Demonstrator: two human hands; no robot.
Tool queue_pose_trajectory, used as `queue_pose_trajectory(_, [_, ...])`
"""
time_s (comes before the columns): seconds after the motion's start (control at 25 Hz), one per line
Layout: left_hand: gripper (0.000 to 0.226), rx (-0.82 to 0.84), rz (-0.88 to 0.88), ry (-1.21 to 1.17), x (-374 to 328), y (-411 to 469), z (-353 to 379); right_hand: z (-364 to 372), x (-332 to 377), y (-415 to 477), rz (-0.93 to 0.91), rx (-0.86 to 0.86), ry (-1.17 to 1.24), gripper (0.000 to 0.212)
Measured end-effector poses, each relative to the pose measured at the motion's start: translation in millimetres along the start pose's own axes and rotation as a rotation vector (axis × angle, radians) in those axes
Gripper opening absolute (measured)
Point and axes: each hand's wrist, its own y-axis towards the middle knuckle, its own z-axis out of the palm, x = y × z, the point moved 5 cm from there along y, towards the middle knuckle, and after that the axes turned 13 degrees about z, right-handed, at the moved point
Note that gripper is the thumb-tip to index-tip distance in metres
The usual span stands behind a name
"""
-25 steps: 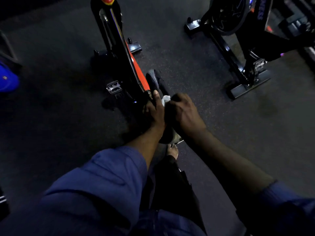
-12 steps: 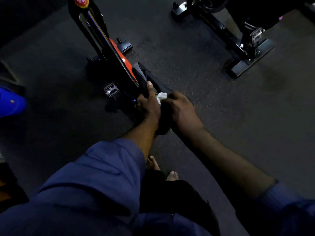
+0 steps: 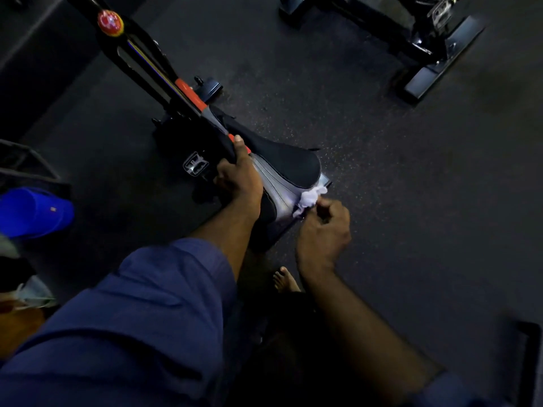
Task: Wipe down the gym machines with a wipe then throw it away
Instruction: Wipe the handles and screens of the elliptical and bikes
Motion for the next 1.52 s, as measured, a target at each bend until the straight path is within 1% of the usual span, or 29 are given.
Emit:
queue_pose_trajectory(0.04, [0.074,-0.007,0.031,0.009,-3,-2,-1,5,-3,-2,0.087,0.011,0.052,0.019])
queue_pose_trajectory(0.12, [0.073,-0.019,0.108,0.050,-11,-8,-4,12,-2,-13,0.158,0.093,0.087,0.011])
queue_pose_trajectory(0.16, [0.076,-0.020,0.150,0.086,-15,-11,-4,11,0,-13,0.158,0.118,0.086,0.004])
queue_pose_trajectory(0.2, [0.082,-0.014,0.186,0.123,-18,-15,-2,8,4,-8,0.156,0.123,0.084,0.004])
queue_pose_trajectory(0.28, [0.096,0.012,0.215,0.170,-17,-18,1,4,5,16,0.152,0.131,0.075,0.010])
queue_pose_trajectory(0.36, [0.101,0.052,0.213,0.191,-15,-14,4,1,7,33,0.138,0.205,0.036,0.011])
queue_pose_trajectory(0.48, [0.098,0.089,0.205,0.187,-17,-13,4,0,11,42,0.139,0.347,-0.044,0.012])
queue_pose_trajectory(0.64, [0.097,0.109,0.191,0.210,-15,-15,3,6,26,73,0.127,0.479,-0.077,0.025])
queue_pose_trajectory(0.72, [0.093,0.108,0.184,0.184,-15,-12,3,11,32,81,0.158,0.579,-0.077,0.025])
queue_pose_trajectory(0.8, [0.085,0.105,0.163,0.167,-12,-12,5,16,35,96,0.188,0.617,-0.068,0.020])
queue_pose_trajectory(0.92, [0.079,0.127,0.127,0.151,-12,-13,5,26,33,111,0.300,0.685,-0.012,0.018])
queue_pose_trajectory(1.0, [0.079,0.119,0.104,0.158,-13,-14,2,37,39,120,0.285,0.750,-0.089,0.015])
queue_pose_trajectory(1.12, [0.077,0.116,0.076,0.158,-13,-14,2,70,73,133,0.148,0.956,-0.249,0.015])
queue_pose_trajectory(1.16, [0.076,0.099,0.065,0.153,-16,-13,1,80,83,138,0.141,1.027,-0.308,0.016])
queue_pose_trajectory(1.24, [0.073,0.094,0.089,0.148,-16,-16,-1,85,86,147,0.129,1.107,-0.393,0.019])
queue_pose_trajectory(1.32, [0.077,0.054,0.107,0.137,-18,-18,-2,100,89,151,0.100,1.224,-0.486,0.015])
queue_pose_trajectory(1.36, [0.080,0.050,0.107,0.135,-19,-18,-1,112,90,151,0.105,1.282,-0.538,0.007])
queue_pose_trajectory(1.4, [0.082,0.047,0.086,0.141,-19,-18,0,125,93,150,0.115,1.334,-0.583,0.006])
queue_pose_trajectory(1.44, [0.082,0.051,0.068,0.149,-18,-17,-1,135,95,149,0.140,1.365,-0.617,0.016])
queue_pose_trajectory(1.48, [0.081,0.053,0.052,0.151,-17,-17,-2,140,93,148,0.169,1.388,-0.627,0.020])
queue_pose_trajectory(1.52, [0.080,0.046,0.047,0.143,-19,-18,-3,143,92,148,0.188,1.404,-0.613,0.019])
